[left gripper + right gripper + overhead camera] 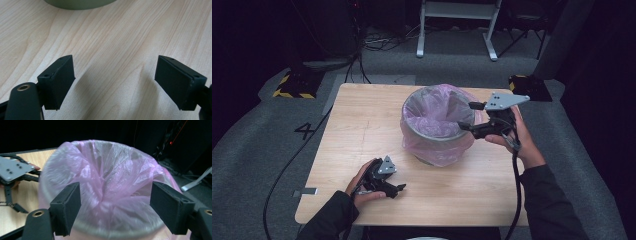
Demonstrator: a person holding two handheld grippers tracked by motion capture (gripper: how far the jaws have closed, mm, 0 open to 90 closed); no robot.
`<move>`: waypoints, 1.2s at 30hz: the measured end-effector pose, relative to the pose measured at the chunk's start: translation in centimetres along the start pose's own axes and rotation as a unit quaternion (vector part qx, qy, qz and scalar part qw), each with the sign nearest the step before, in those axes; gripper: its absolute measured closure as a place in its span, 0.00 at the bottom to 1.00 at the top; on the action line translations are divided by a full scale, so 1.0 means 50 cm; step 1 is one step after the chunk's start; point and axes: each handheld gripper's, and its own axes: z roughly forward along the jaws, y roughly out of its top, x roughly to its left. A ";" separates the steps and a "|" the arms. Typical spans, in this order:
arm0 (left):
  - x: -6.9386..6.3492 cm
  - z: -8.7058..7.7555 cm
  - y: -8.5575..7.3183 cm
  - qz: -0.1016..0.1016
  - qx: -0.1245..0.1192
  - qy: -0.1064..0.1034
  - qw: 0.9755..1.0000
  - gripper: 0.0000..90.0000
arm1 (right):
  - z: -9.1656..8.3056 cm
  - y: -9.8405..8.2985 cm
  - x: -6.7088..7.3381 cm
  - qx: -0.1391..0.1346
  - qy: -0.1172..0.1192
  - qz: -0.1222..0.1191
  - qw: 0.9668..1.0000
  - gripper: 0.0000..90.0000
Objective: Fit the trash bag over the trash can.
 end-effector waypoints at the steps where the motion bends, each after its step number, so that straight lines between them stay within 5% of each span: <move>1: -0.001 0.002 -0.002 0.000 0.005 0.000 1.000 0.17 | 0.012 0.003 -0.001 0.006 0.002 0.000 1.000 0.28; 11: 0.007 0.007 -0.012 -0.006 -0.016 -0.018 1.000 0.16 | 0.125 0.018 0.006 0.109 0.025 -0.005 0.994 0.31; 15: 0.007 0.007 -0.012 -0.006 -0.017 -0.019 1.000 0.16 | 0.143 0.019 0.012 0.140 0.048 -0.006 0.989 0.28; 21: 0.007 0.008 -0.012 -0.006 -0.017 -0.020 1.000 0.16 | 0.149 0.024 0.016 0.167 0.045 -0.010 0.985 0.26; 24: 0.007 0.008 -0.012 -0.005 -0.017 -0.019 1.000 0.16 | 0.145 0.023 0.021 0.160 0.034 -0.013 0.986 0.27; 28: 0.007 0.008 -0.012 -0.005 -0.017 -0.019 1.000 0.16 | 0.117 0.020 0.024 0.109 0.014 -0.004 0.994 0.25; 36: 0.006 0.007 -0.013 -0.008 -0.017 -0.017 1.000 0.16 | -0.002 -0.008 0.044 0.025 -0.026 -0.002 0.999 0.24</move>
